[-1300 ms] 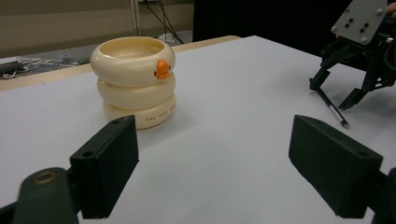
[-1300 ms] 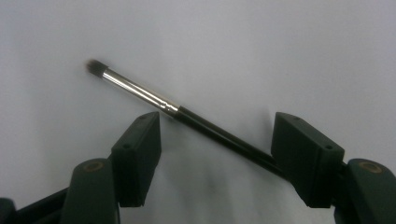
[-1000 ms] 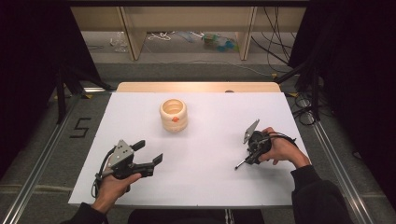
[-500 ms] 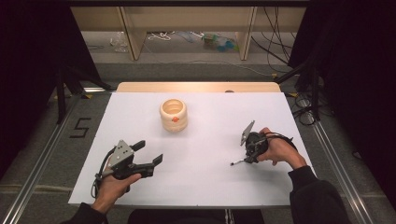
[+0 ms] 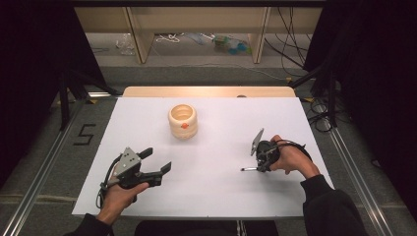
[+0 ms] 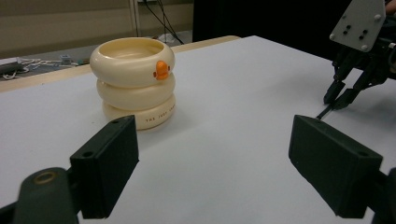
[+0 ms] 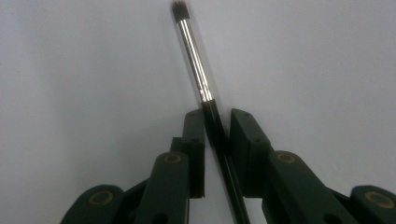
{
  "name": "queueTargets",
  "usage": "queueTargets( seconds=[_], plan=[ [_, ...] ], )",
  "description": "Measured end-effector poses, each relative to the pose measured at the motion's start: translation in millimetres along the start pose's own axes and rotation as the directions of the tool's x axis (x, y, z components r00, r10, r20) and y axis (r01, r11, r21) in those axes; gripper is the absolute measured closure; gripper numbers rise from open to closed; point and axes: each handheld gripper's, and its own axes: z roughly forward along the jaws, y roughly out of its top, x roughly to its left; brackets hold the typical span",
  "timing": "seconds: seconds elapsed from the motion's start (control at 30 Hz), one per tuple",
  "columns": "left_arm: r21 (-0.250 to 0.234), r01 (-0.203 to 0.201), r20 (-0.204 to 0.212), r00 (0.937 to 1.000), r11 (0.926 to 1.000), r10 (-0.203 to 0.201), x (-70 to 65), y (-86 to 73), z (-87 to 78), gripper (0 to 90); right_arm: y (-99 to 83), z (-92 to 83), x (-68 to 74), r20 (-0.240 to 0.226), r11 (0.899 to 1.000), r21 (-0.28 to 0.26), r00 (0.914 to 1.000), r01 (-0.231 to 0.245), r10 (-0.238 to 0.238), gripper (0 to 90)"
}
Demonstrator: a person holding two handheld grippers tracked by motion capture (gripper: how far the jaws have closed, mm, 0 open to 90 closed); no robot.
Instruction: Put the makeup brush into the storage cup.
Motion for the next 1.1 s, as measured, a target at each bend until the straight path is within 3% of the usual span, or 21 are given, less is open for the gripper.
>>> queueTargets(
  seconds=[0.03, 0.17, 0.2, 0.33, 0.47, 0.5, 0.77, 0.9, 1.1],
  plan=[
    [0.002, -0.028, -0.002, 0.9996, 0.9996, 0.028, 1.8, 1.2, -0.3, 16.0, 0.7, -0.1, 0.3, 0.004, 1.000, 0.006, 1.0000, 0.004, -0.004, 78.1],
    [-0.001, -0.001, -0.001, 1.0000, 1.0000, 0.001, 0.2, 0.2, 0.2, 16.0, 3.3, 0.3, 1.4, 0.001, 1.000, 0.025, 0.9998, 0.018, -0.018, 81.9],
    [0.004, -0.029, -0.003, 0.9996, 0.9996, 0.029, 1.7, 1.2, -0.4, 16.0, 3.4, 0.5, 1.3, 0.000, 1.000, 0.023, 0.9998, 0.018, -0.018, 82.2],
    [0.001, -0.036, -0.004, 0.9993, 0.9993, 0.036, 2.5, 1.5, -0.3, 16.1, 3.8, 0.4, 1.3, -0.004, 0.999, 0.029, 0.9999, 0.015, -0.015, 83.4],
    [-0.004, -0.020, -0.005, 0.9998, 0.9998, 0.020, 1.6, 1.5, 0.2, 16.0, 5.6, 0.6, 2.4, 0.000, 0.999, 0.038, 1.0000, 0.003, -0.003, 83.9],
    [-0.001, -0.035, -0.004, 0.9994, 0.9994, 0.035, 2.2, 1.7, 0.0, 16.1, 5.9, 0.5, 2.9, 0.003, 0.999, 0.041, 1.0000, -0.008, 0.007, 84.0],
    [0.001, -0.033, -0.001, 0.9995, 0.9995, 0.033, 1.8, 1.4, -0.7, 16.1, 6.8, -1.3, 4.3, 0.015, 0.998, 0.046, 0.9989, -0.046, 0.045, 84.2],
    [-0.002, -0.020, -0.006, 0.9998, 0.9998, 0.020, 1.5, 1.2, -0.7, 16.1, 6.0, -9.3, 3.0, 0.029, 0.999, 0.007, 0.9985, -0.047, 0.047, 84.2],
    [-0.004, -0.018, -0.008, 0.9998, 0.9998, 0.018, 1.4, 1.1, -1.5, 16.1, 5.5, -28.3, -0.4, 0.062, 0.993, -0.107, 0.9960, -0.058, 0.065, 84.2]
  ],
)
